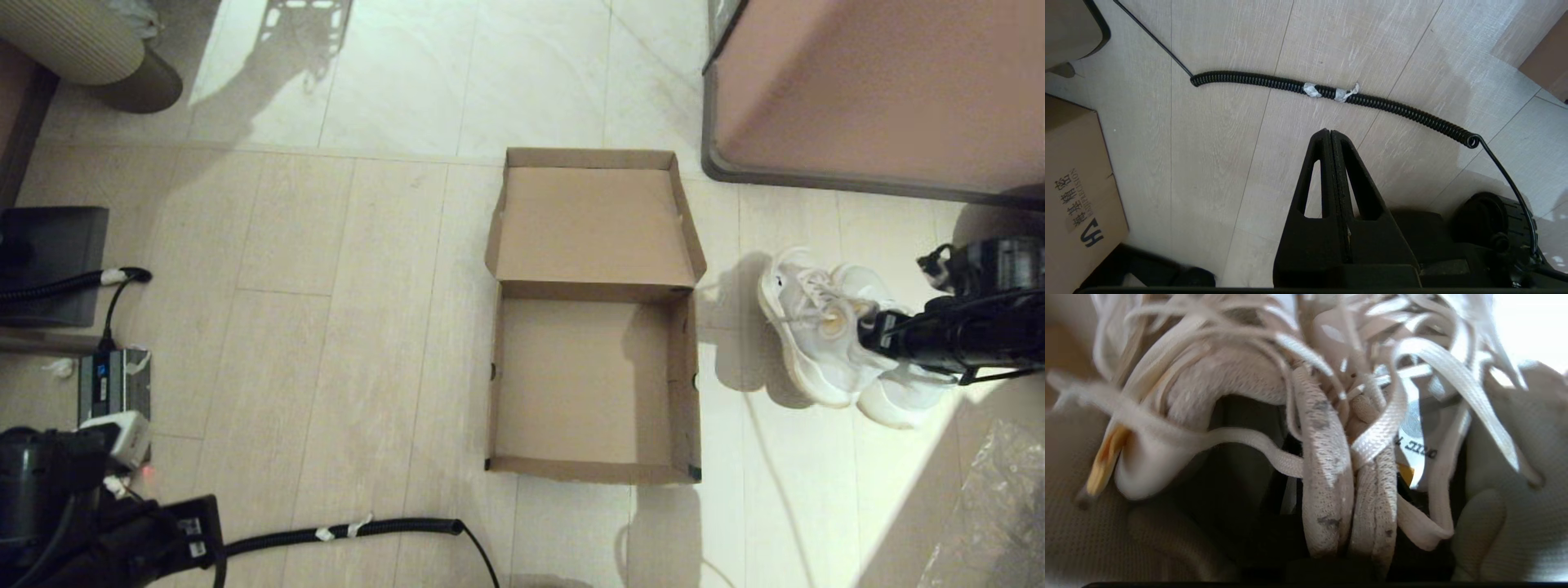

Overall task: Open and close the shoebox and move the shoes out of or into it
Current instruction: Put the shoes into the shoe box

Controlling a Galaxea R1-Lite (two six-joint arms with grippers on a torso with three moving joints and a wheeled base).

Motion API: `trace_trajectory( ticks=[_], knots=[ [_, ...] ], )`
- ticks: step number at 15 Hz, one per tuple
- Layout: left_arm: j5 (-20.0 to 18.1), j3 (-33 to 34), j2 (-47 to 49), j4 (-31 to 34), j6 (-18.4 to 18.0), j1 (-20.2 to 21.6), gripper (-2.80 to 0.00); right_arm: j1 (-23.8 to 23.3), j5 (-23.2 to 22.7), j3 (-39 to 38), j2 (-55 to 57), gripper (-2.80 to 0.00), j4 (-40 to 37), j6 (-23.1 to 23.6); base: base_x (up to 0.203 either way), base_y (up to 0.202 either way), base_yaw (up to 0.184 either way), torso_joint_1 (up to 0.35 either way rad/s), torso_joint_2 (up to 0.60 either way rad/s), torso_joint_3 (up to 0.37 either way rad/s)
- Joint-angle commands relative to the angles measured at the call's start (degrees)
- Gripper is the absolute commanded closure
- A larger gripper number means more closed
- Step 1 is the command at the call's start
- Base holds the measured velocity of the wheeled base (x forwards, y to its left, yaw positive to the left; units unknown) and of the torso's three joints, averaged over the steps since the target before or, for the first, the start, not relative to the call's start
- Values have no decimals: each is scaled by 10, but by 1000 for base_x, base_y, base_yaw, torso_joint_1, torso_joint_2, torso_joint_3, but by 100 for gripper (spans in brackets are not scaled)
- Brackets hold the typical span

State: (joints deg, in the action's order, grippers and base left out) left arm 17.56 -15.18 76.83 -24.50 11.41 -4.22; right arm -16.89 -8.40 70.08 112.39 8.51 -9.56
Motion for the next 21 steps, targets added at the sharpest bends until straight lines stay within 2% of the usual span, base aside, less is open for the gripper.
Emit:
trace_trajectory(
  ticks=[1,4,8,11,13,14,16,19,21],
  knots=[
    [1,0,-8,-2,2,0,0,34,-3,-24,-149,0,-45,-2,0,0,0,0,0,0],
    [1,4,-20,-2,3,0,0,103,-2,-56,-266,0,-120,-5,0,0,0,0,0,0],
    [1,12,-38,-2,2,0,0,248,10,-72,-339,0,-212,-41,0,0,0,0,0,0],
    [3,11,-47,-1,0,1,0,378,93,-104,-337,0,-205,-108,0,0,0,0,0,0],
    [6,12,-46,-1,0,1,0,456,182,-128,-298,0,-171,-183,0,0,0,0,0,0],
    [6,11,-47,-1,-1,1,0,481,215,-139,-273,0,-150,-210,0,0,0,0,0,0],
    [9,4,-43,-1,-3,1,0,507,242,-147,-228,0,-104,-247,0,0,0,0,0,0],
    [9,1,-35,-1,-3,3,0,523,263,-145,-160,0,-70,-260,0,0,0,0,0,0],
    [8,1,-33,-1,-3,3,0,531,277,-141,-110,0,-18,-261,0,0,0,0,0,0]
  ],
)
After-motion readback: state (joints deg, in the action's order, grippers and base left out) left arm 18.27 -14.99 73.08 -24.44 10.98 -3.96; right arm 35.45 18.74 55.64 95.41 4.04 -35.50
